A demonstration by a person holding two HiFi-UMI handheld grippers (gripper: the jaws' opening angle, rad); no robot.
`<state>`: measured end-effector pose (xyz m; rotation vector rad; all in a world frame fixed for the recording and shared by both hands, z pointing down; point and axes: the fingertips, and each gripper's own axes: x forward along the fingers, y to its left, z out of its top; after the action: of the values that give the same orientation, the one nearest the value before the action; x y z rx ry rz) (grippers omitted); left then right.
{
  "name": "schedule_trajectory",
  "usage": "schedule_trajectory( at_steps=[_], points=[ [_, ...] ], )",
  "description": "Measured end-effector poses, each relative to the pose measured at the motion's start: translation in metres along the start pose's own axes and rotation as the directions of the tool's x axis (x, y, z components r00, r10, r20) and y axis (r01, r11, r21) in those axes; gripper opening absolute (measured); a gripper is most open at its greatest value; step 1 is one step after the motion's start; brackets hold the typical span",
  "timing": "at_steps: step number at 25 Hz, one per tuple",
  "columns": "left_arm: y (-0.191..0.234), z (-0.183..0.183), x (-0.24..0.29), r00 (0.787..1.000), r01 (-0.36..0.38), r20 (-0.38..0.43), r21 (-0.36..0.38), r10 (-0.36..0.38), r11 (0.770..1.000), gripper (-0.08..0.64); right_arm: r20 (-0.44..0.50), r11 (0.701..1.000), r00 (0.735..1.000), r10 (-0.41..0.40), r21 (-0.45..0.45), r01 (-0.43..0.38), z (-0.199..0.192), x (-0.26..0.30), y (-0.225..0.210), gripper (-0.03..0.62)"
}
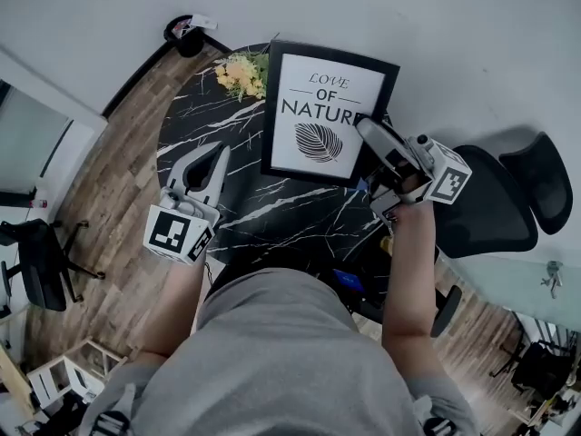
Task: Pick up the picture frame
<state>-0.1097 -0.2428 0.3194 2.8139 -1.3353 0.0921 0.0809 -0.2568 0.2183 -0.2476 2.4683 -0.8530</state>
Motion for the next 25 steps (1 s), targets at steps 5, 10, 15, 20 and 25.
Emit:
schedule_trajectory(
  at_steps=[5, 10, 15, 20, 25],
  points=[
    [-0.011, 0.011, -0.007, 0.999, 0.022, 0.023, 0.004, -0.022, 1.000, 0.006, 0.004, 1.000, 1.000, 0.007, -0.012, -0.007, -0.001, 0.005, 0.016, 0.067],
    [-0.016, 0.012, -0.013, 0.999, 0.024, 0.031, 0.004, -0.024, 1.000, 0.006, 0.010, 0.999, 1.000, 0.025, -0.024, -0.024, -0.005, 0.005, 0.031, 0.067],
    [-0.018, 0.012, -0.015, 0.999, 0.023, 0.035, 0.002, -0.023, 1.000, 0.006, 0.009, 0.999, 1.000, 0.027, -0.033, -0.027, -0.005, 0.006, 0.036, 0.067],
    [-0.016, 0.014, -0.007, 0.999, 0.024, 0.036, -0.005, -0.024, 1.000, 0.006, 0.018, 0.999, 0.999, 0.047, -0.027, -0.046, -0.001, 0.007, 0.029, 0.067],
    [-0.024, 0.007, -0.019, 0.999, 0.019, 0.040, -0.003, -0.019, 1.000, 0.006, 0.032, 0.998, 0.998, 0.062, -0.026, -0.061, -0.014, -0.001, 0.038, 0.067]
  ],
)
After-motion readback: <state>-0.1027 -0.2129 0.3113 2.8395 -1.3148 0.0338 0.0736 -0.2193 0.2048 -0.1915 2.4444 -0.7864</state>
